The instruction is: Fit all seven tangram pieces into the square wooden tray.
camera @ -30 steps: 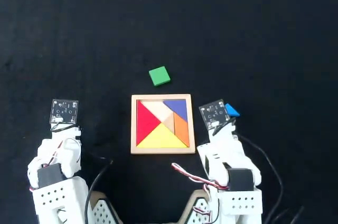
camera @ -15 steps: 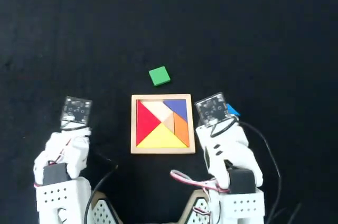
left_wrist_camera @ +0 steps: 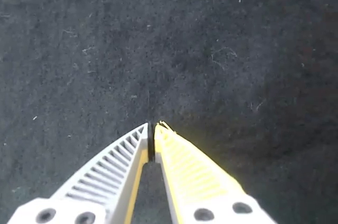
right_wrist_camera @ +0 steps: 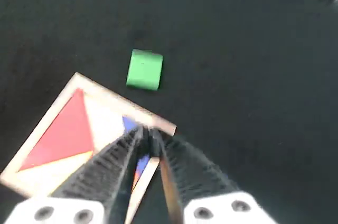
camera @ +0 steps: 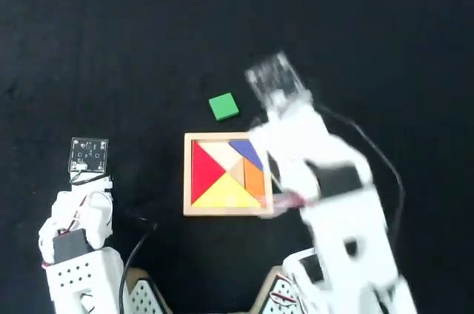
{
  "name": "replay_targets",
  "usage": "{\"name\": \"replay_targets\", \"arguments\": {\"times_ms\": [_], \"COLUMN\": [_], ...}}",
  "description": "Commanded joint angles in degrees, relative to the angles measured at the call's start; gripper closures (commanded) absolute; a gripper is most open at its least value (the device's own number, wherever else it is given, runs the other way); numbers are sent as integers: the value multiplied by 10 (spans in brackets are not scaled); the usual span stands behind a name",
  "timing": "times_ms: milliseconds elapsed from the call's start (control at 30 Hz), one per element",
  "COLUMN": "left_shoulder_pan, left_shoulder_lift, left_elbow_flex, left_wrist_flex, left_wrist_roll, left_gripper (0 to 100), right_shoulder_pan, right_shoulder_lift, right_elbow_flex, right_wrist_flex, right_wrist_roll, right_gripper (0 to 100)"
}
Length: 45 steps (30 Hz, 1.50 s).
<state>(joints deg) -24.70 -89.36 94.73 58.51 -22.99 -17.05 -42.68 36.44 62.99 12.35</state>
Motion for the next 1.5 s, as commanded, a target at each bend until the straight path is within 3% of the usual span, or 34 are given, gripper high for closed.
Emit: {"name": "replay_targets", "arguments": {"times_ms": [0, 67, 200, 733, 1467], "left_shoulder_pan": [8, 7, 5, 5, 5], "left_shoulder_lift": [-4, -4, -4, -4, -4], "left_elbow_flex": [-23, -23, -22, -23, -18], "left_wrist_flex": [-10, -9, -9, -11, -30], "left_wrist_roll": [33, 45, 45, 45, 45], "left_gripper": [837, 784, 800, 797, 799], "right_shoulder_pan": [-14, -28, -59, -43, -85], "right_shoulder_lift": [211, 292, 430, 828, 927], "right_elbow_flex": [-167, -233, -345, -689, -768], "right_wrist_flex": [18, 31, 43, 132, 159], "right_wrist_roll": [-69, -80, -68, -64, -82], "right_gripper": [868, 760, 639, 635, 639]}}
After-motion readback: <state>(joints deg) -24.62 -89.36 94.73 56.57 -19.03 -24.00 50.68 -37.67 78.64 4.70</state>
